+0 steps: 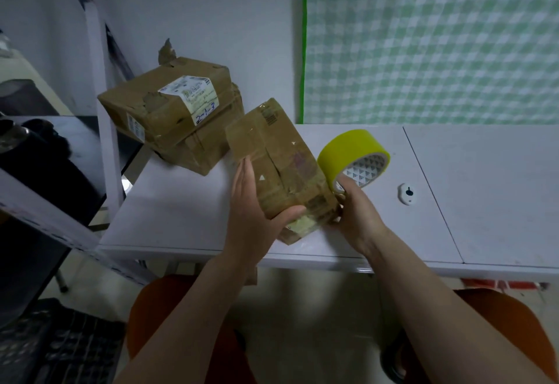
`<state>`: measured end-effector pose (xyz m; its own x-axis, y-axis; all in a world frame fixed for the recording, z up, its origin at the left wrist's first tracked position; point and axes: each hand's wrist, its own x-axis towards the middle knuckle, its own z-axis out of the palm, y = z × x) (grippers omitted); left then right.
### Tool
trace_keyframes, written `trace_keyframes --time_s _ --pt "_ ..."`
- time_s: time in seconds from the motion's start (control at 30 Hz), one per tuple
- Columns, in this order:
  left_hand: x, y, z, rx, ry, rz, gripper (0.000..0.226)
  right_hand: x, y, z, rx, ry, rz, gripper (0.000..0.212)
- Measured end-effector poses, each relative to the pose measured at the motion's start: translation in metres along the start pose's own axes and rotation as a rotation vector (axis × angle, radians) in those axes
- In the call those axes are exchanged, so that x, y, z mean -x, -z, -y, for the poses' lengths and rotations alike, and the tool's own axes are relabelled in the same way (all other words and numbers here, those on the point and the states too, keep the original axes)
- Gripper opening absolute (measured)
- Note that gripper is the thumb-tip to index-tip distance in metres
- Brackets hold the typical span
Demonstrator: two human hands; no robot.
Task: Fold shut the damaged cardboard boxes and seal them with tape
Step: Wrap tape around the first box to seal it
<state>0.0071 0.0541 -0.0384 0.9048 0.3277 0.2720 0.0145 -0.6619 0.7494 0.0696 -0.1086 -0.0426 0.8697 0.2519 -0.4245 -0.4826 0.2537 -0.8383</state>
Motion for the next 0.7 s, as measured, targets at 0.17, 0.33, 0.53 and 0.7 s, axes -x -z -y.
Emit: trace_keyframes --time_s 0.17,0.33,0.53,0.7 --pt "0.003 -0.007 0.002 0.054 0.012 0.037 0.115 0.004 -0.009 0.032 0.33 0.333 -0.175 0.024" --pt "-0.005 -0.02 -0.008 0.016 -0.088 0.088 0.12 0.005 -0.005 0.035 1.036 0.461 -0.405 0.035" --pt "0.002 -0.031 0.006 -0.025 -0.014 0.084 0.102 0.015 -0.008 0.017 1.29 0.624 -0.402 0.042" --pt "-0.001 -0.028 0.004 -0.118 -0.098 0.107 0.099 0.018 0.027 0.057 0.952 0.714 -0.544 0.033"
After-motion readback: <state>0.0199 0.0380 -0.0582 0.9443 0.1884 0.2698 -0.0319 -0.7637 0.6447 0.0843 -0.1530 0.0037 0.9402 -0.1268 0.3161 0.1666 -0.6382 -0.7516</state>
